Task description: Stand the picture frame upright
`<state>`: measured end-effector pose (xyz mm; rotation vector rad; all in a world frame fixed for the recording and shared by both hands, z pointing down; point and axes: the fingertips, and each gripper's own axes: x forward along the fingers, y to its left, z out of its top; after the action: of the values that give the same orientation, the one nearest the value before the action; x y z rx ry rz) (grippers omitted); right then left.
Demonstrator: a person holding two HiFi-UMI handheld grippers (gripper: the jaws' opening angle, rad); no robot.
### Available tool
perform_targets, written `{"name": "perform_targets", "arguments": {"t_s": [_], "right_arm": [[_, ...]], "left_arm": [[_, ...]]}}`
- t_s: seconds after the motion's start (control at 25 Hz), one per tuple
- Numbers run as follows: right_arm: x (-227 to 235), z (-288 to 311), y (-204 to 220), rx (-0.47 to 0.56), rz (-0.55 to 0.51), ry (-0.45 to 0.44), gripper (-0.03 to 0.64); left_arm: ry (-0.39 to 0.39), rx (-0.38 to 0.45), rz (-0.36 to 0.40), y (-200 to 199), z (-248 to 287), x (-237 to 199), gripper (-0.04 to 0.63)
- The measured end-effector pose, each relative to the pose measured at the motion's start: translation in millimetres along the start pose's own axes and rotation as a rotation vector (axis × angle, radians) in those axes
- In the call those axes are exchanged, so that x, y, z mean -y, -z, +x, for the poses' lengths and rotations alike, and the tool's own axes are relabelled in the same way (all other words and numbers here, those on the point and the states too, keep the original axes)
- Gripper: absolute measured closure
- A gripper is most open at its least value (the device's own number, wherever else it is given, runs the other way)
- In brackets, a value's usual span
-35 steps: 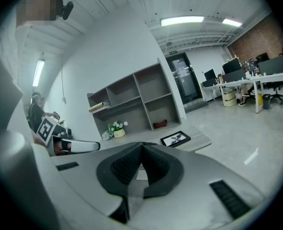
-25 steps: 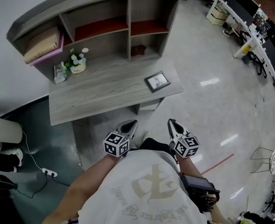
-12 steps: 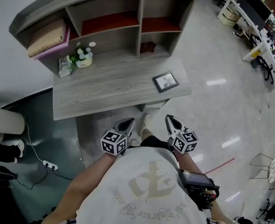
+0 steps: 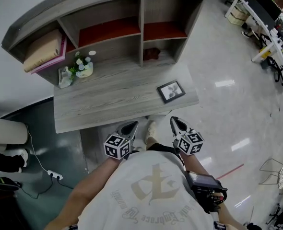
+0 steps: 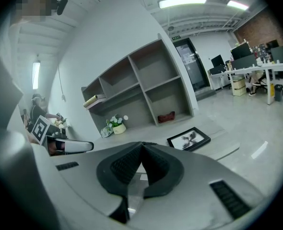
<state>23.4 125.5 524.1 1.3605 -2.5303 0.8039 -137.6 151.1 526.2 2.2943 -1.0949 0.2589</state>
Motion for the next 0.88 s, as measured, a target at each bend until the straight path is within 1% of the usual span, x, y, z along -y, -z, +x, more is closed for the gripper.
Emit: {"name": "perform_targets", "arguments": {"t_s": [0.16,0.32,0.4,0.52,0.64,0.72,0.88], "right_arm": [[19,20,-15,-0.006,0.016,0.011,0.612],[32,40,-24,-0.027,-0.007,0.013,0.612],[40,49,-27,-0.035,0.0,0.018,0.612],[58,58,-30,-0.047,0.03,0.039,0.611],[79,63,-28,-0.068,0.086,0.069,0.611],[90,69,-22,-0.097,0.117,0.087,0.611],[107,80,-11,-0.157,0.139,0.112,0.611]], "left_arm": [[0.011,-0.017,0.008,-16,22,-9,0.594],[0.019,-0.038,0.011,-28,45,-20,0.594],[0.024,-0.049,0.012,-33,57,-25,0.594],[0.032,-0.062,0.017,-41,75,-29,0.594],[0.041,-0.082,0.029,-49,93,-30,0.594],[0.048,-0.099,0.041,-54,105,-33,0.594],[0.058,-0.136,0.062,-61,131,-38,0.594]]}}
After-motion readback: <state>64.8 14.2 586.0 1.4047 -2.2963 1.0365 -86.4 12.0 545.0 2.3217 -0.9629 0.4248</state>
